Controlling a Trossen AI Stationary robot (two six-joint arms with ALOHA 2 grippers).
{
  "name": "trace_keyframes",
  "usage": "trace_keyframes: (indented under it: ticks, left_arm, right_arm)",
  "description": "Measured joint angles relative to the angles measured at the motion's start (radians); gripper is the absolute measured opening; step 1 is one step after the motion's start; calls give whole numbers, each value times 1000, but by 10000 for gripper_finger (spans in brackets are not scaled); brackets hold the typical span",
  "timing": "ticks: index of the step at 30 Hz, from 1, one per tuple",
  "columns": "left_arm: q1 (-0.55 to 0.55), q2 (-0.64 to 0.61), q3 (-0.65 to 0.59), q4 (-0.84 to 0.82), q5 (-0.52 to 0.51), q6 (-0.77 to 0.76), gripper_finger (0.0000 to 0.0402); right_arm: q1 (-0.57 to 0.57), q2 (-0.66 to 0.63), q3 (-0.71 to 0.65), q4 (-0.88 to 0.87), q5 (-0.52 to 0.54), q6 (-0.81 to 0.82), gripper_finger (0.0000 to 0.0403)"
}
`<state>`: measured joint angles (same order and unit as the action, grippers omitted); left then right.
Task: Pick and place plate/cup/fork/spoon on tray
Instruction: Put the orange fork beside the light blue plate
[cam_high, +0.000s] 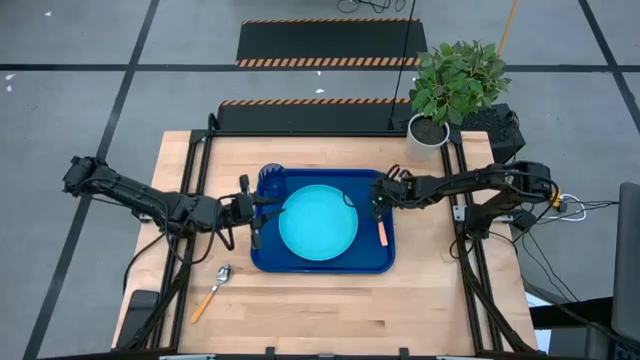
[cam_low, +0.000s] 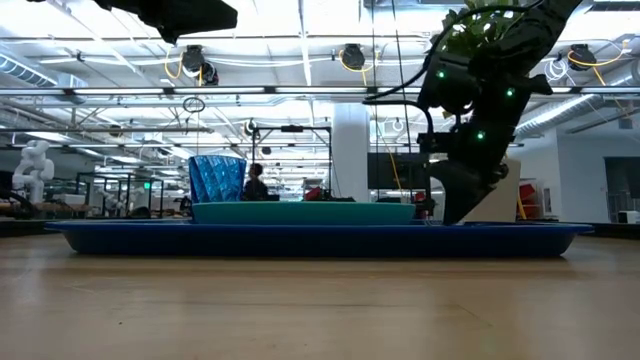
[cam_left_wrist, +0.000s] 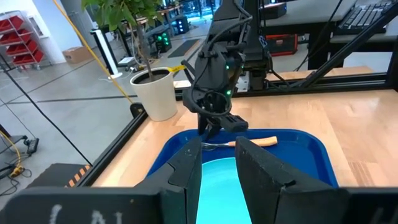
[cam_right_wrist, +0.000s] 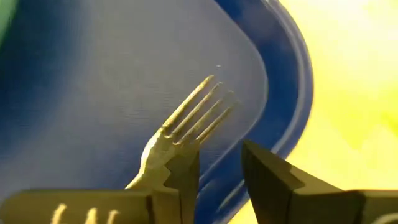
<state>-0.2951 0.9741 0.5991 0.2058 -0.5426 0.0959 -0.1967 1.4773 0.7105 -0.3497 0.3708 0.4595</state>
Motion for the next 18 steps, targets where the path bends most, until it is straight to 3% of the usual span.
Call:
trace_keyframes:
  ticks: [10, 18]
  left_arm:
    - [0, 0, 0, 0, 0, 0, 102]
    - [1, 0, 0, 0, 0, 3, 102]
  right_arm:
    - [3, -91, 0, 74, -26, 5, 100]
    - [41, -145, 0, -38, -296, 171, 100]
